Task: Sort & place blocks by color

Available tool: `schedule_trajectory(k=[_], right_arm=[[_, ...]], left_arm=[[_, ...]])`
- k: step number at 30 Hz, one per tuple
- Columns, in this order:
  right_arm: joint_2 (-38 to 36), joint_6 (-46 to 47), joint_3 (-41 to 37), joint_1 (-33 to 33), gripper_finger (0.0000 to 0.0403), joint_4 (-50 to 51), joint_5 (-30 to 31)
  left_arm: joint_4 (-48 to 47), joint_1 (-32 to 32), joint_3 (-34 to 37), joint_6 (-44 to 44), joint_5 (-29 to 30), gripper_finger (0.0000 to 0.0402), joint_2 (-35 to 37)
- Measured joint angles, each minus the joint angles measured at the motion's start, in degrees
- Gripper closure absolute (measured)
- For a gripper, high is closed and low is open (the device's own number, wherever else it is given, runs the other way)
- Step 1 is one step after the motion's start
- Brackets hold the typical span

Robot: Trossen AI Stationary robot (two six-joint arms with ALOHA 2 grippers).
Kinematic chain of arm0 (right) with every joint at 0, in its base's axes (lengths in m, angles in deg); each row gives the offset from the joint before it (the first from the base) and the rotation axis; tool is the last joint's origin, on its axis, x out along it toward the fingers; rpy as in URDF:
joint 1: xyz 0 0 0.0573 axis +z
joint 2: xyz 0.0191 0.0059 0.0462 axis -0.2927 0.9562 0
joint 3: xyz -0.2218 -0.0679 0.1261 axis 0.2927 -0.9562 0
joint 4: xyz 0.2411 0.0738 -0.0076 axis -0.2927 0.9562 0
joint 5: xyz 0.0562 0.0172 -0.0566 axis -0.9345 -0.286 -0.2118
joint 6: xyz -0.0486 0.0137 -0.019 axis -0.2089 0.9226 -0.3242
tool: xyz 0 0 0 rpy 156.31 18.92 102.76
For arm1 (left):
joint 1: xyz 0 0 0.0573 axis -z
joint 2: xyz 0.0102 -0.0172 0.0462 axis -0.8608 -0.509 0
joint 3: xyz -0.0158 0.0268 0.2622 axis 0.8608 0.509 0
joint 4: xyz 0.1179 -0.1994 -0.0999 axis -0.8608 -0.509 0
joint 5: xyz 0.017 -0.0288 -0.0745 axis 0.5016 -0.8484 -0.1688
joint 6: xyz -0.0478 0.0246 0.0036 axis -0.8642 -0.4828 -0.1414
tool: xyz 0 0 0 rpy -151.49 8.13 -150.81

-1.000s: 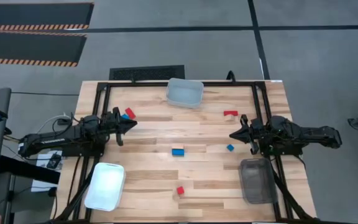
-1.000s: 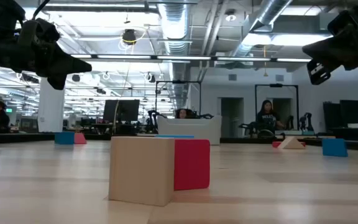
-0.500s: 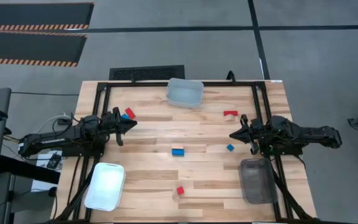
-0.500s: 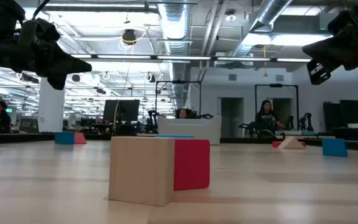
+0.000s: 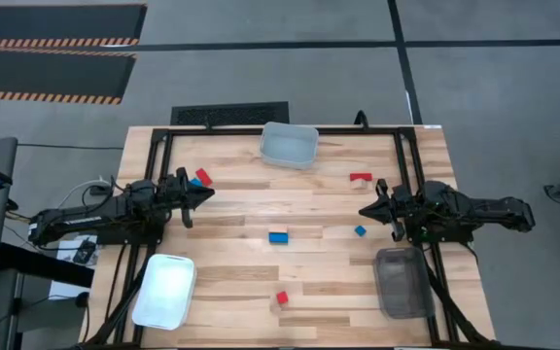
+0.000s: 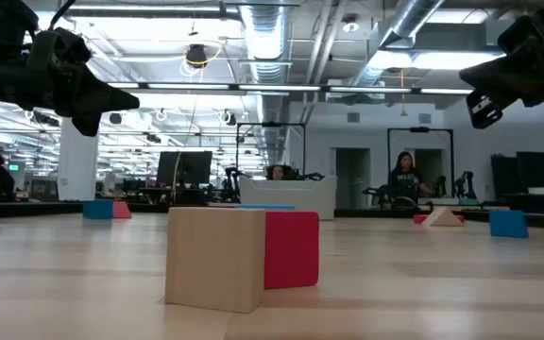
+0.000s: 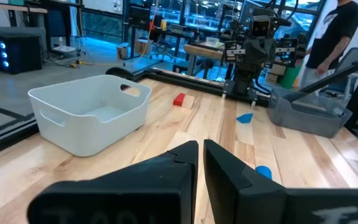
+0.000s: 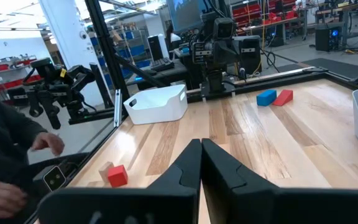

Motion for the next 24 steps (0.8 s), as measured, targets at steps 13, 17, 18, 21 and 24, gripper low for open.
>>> schedule_trajectory(k=[13,17,18,21,24], right_arm=[[0.0,0.0,0.0,0.0,0.0370,0.0,0.0],[0.0,0.0,0.0,0.0,0.0370,0.0,0.0],[0.0,0.0,0.0,0.0,0.0370,0.0,0.0],[0.0,0.0,0.0,0.0,0.0370,0.0,0.0],[0.0,0.0,0.0,0.0,0.0370,0.0,0.3]], left_arm=[[0.1,0.0,0.0,13.5,0.1,0.0385,0.0],[0.2,0.0,0.0,13.9,0.1,0.0385,0.0],[0.4,0.0,0.0,13.7,0.0,0.0385,0.0],[0.1,0.0,0.0,12.2,0.0,0.0385,0.0],[0.1,0.0,0.0,12.1,0.0,0.0385,0.0]])
